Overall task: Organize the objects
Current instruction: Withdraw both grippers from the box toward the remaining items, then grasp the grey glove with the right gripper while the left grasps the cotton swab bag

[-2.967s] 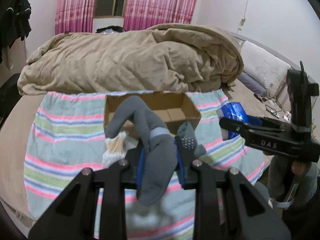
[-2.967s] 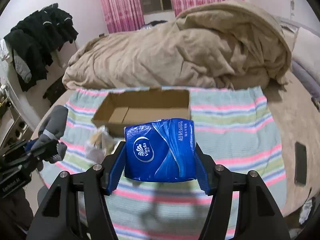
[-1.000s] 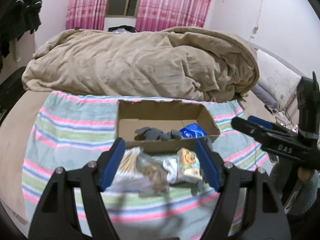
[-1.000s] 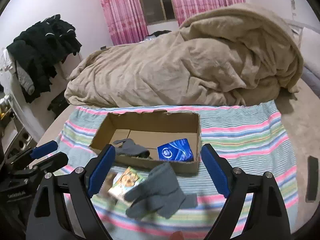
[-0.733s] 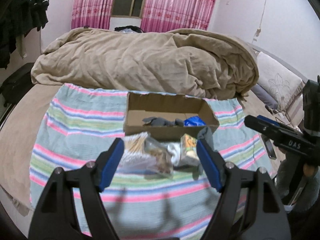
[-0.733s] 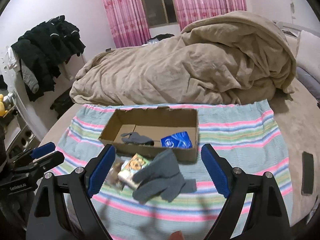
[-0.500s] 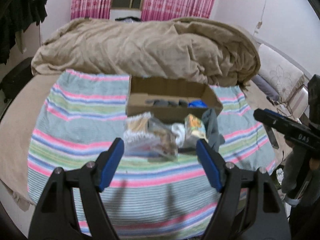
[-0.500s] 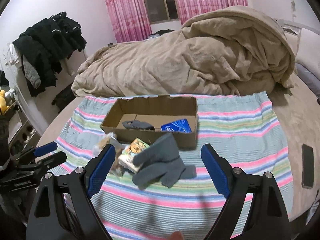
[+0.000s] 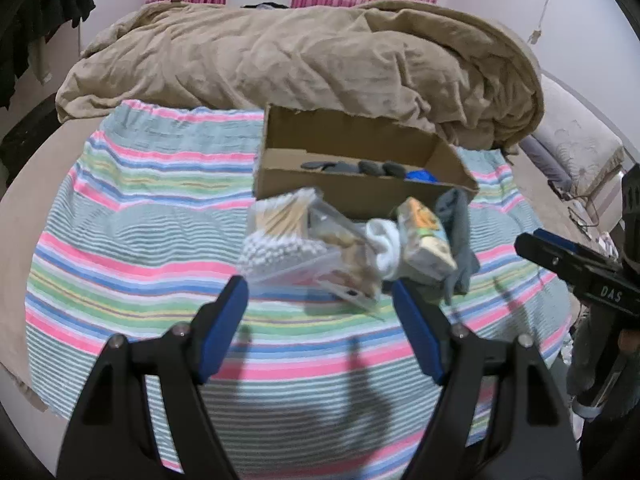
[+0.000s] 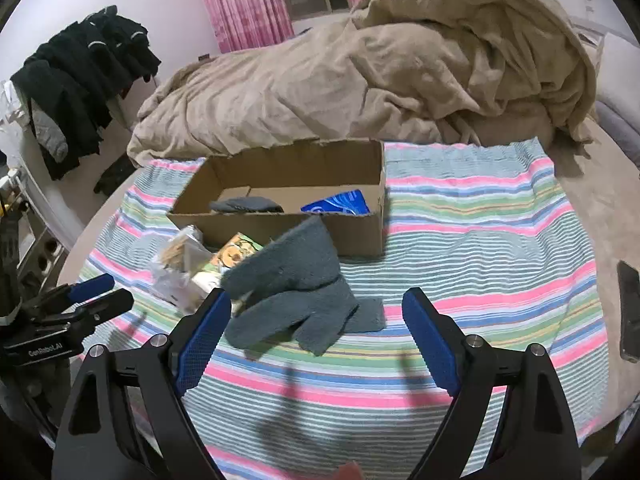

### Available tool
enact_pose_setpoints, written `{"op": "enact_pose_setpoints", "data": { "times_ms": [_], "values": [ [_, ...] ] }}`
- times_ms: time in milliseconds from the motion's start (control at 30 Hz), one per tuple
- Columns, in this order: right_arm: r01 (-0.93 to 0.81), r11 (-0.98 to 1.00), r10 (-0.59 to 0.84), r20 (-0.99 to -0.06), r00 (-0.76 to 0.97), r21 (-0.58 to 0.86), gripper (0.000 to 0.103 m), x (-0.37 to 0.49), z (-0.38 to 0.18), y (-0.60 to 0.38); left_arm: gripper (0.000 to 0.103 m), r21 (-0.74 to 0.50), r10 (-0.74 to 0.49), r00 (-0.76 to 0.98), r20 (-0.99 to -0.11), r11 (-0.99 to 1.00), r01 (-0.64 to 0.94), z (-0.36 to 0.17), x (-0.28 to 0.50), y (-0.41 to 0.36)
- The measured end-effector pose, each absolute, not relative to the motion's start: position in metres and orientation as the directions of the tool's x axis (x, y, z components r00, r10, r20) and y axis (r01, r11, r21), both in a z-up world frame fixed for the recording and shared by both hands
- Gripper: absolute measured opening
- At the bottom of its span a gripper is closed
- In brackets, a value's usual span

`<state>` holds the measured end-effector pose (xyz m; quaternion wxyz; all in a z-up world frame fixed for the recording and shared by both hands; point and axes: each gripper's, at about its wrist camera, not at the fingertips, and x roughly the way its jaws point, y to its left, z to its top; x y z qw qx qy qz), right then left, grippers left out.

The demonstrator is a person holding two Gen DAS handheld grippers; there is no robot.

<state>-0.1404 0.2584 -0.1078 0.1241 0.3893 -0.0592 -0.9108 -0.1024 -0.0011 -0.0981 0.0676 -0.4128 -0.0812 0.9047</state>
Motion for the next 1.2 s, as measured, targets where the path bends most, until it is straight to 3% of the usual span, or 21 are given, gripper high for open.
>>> {"op": "enact_pose_setpoints", "data": {
  "times_ms": [300, 533, 733, 1000, 1200],
  "values": [
    [0.156, -0.963, -0.268, -0.731, -0.627, 0.219, 0.089, -0.17, -0.137, 0.258, 0.076, -0.181, 0.154, -0.649, -0.745, -0.983, -0.024, -0.113, -0.127, -0.017],
    [0.165, -0.956, -0.293, -0.744, -0.6, 0.243, 0.078, -0.19, -0.156, 0.255, 0.076, -0.144, 0.122, -0.656, -0.745, -0.989, -0.02, -0.123, -0.166, -0.023],
    [0.182, -0.948, -0.317, -0.745, -0.586, 0.261, 0.077, -0.2, -0.169, 0.249, 0.075, -0.224, 0.205, -0.609, -0.766, -0.974, -0.046, -0.143, -0.184, -0.026],
    [0.214, -0.925, -0.379, -0.729, -0.57, 0.314, 0.052, -0.205, -0.176, 0.245, 0.048, -0.263, 0.239, -0.598, -0.765, -0.964, -0.05, -0.151, -0.18, -0.026],
    [0.214, -0.922, -0.385, -0.718, -0.579, 0.322, 0.043, -0.195, -0.17, 0.249, 0.046, -0.253, 0.219, -0.62, -0.753, -0.967, -0.035, -0.139, -0.165, -0.029]
  ]
}}
